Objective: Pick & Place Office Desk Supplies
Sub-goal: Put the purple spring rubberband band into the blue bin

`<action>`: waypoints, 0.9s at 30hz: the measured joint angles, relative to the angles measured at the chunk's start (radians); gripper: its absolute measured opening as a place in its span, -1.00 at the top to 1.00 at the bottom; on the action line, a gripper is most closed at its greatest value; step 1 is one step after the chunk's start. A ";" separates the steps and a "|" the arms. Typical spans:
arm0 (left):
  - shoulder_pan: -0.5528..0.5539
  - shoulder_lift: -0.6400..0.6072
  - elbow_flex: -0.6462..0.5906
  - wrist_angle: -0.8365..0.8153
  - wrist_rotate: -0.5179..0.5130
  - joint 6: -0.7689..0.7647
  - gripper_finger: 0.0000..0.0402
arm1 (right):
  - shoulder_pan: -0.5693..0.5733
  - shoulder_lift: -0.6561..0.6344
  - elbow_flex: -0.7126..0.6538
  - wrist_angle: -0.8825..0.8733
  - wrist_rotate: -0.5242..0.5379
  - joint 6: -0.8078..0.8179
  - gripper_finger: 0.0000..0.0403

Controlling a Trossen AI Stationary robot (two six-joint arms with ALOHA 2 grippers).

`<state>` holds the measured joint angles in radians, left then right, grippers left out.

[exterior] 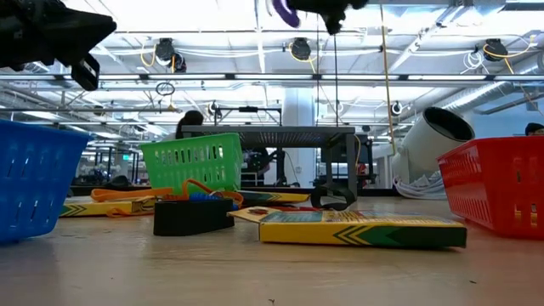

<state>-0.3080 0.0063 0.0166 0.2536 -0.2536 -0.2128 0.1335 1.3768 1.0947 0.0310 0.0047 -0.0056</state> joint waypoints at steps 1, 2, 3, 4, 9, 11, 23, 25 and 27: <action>0.000 0.000 0.000 0.000 0.017 0.011 0.81 | -0.001 0.009 0.000 0.026 0.000 -0.016 1.00; 0.000 0.002 0.000 0.000 0.041 0.025 0.81 | -0.001 0.015 0.000 0.046 -0.002 -0.030 1.00; 0.000 0.008 0.000 0.006 0.062 0.042 0.81 | -0.001 0.023 -0.001 0.080 -0.001 -0.047 1.00; 0.000 0.014 0.000 0.015 0.079 0.061 0.81 | -0.001 0.036 -0.001 0.122 -0.001 -0.061 1.00; -0.001 0.090 0.001 0.112 0.099 0.146 0.81 | -0.013 0.100 0.000 0.268 -0.001 -0.099 1.00; 0.000 0.141 0.019 0.116 0.095 0.158 0.81 | -0.020 0.128 0.000 0.325 -0.001 -0.116 1.00; -0.001 0.646 0.317 -0.045 -0.050 0.182 0.09 | -0.051 0.252 0.056 0.424 0.066 -0.264 1.00; 0.000 0.726 0.382 -0.099 -0.127 0.185 -0.05 | -0.051 0.280 0.078 0.423 0.099 -0.300 1.00; 0.000 0.797 0.439 -0.134 -0.185 0.192 -0.15 | -0.053 0.301 0.088 0.419 0.147 -0.334 1.00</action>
<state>-0.3080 0.8037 0.4558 0.1199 -0.4387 -0.0208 0.0806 1.6773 1.1830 0.4504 0.1520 -0.3399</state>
